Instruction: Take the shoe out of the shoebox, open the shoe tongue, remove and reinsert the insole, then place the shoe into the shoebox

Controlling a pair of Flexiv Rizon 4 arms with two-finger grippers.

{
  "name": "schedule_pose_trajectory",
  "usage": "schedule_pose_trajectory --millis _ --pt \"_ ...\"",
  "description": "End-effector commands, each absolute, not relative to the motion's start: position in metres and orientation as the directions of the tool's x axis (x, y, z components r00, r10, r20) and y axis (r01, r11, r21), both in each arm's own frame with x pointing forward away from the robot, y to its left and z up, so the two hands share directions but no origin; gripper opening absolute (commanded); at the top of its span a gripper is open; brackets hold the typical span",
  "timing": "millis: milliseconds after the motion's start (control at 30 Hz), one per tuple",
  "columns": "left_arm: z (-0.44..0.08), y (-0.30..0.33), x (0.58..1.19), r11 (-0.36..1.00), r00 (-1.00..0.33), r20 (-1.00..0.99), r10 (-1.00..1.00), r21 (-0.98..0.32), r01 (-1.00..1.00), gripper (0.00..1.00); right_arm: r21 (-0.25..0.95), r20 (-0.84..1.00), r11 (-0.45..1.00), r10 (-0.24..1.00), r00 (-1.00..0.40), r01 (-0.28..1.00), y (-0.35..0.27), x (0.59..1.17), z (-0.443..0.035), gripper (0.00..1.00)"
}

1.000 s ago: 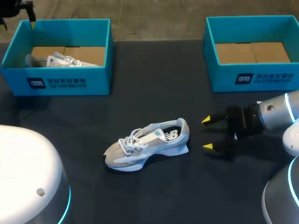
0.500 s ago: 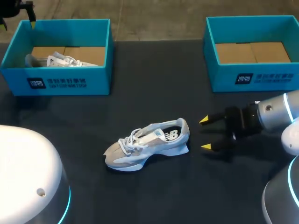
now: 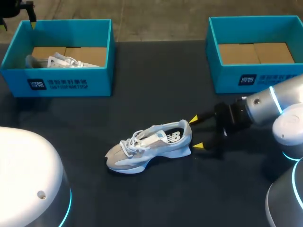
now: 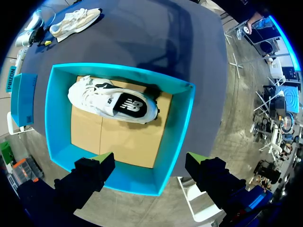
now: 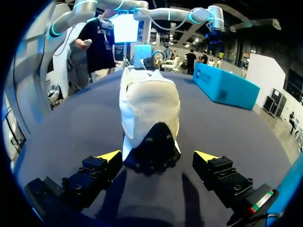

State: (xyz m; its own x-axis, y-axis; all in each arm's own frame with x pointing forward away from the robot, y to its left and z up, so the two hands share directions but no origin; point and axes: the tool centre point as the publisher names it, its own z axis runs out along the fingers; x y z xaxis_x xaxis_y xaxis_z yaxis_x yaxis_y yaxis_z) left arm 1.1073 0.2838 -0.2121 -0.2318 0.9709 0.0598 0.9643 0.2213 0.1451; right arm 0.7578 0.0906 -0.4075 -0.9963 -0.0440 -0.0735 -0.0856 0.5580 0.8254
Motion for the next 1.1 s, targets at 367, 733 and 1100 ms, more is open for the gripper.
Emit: schedule_pose_trajectory --millis 367,733,1100 --pt "-0.212 0.284 1.107 0.220 -0.231 0.061 0.971 0.145 0.965 1.00 0.841 -0.012 0.536 -0.113 -0.994 -0.071 0.124 0.754 -0.422 1.00" --pt "-0.212 0.284 1.107 0.220 -0.231 0.061 0.971 0.145 0.965 1.00 0.848 0.003 0.521 -0.181 -0.983 -0.093 0.142 0.752 -0.422 1.00" --pt "-0.212 0.284 1.107 0.220 -0.231 0.061 0.971 0.145 0.965 1.00 0.840 0.033 0.535 -0.222 -0.975 -0.093 0.149 0.752 -0.430 1.00"
